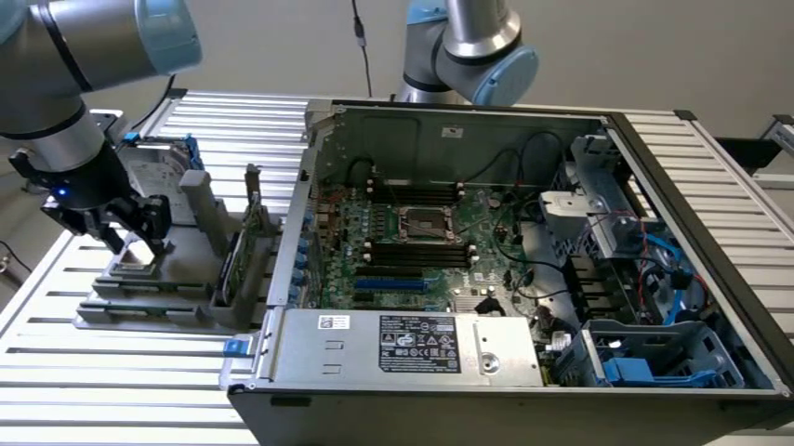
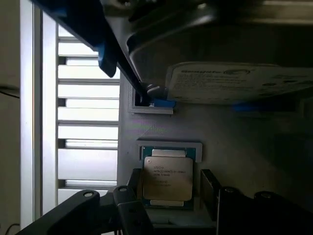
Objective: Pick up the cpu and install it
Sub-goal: 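Pick up the cpu and move it towards the insertion slot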
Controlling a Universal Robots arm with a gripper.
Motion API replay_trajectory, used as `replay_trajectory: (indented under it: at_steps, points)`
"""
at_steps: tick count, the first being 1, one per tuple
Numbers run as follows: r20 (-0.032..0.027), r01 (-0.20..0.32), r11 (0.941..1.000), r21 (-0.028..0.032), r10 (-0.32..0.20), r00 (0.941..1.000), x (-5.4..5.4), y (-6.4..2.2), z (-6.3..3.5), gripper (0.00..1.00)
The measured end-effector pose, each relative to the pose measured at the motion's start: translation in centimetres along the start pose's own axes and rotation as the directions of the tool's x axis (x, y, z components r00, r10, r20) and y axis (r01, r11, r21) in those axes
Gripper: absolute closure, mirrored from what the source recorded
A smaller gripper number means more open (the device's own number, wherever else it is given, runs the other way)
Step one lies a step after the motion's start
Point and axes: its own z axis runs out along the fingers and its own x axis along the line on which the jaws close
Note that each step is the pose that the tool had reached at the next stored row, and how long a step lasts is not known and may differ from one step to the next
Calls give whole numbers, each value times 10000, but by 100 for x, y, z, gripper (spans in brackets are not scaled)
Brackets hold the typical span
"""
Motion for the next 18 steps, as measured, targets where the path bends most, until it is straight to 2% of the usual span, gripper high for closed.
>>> replay_trajectory:
  at_steps: [2, 4, 18]
  points:
    - [-47, -3, 10000, -62, 2, 10000, 0, -9, 9, 40]
    - [-72, -4, 10000, -88, 3, 10000, -1, -18, 26, 40]
    - [-103, 3, 10000, -93, -4, 9999, -1, -39, 94, 40]
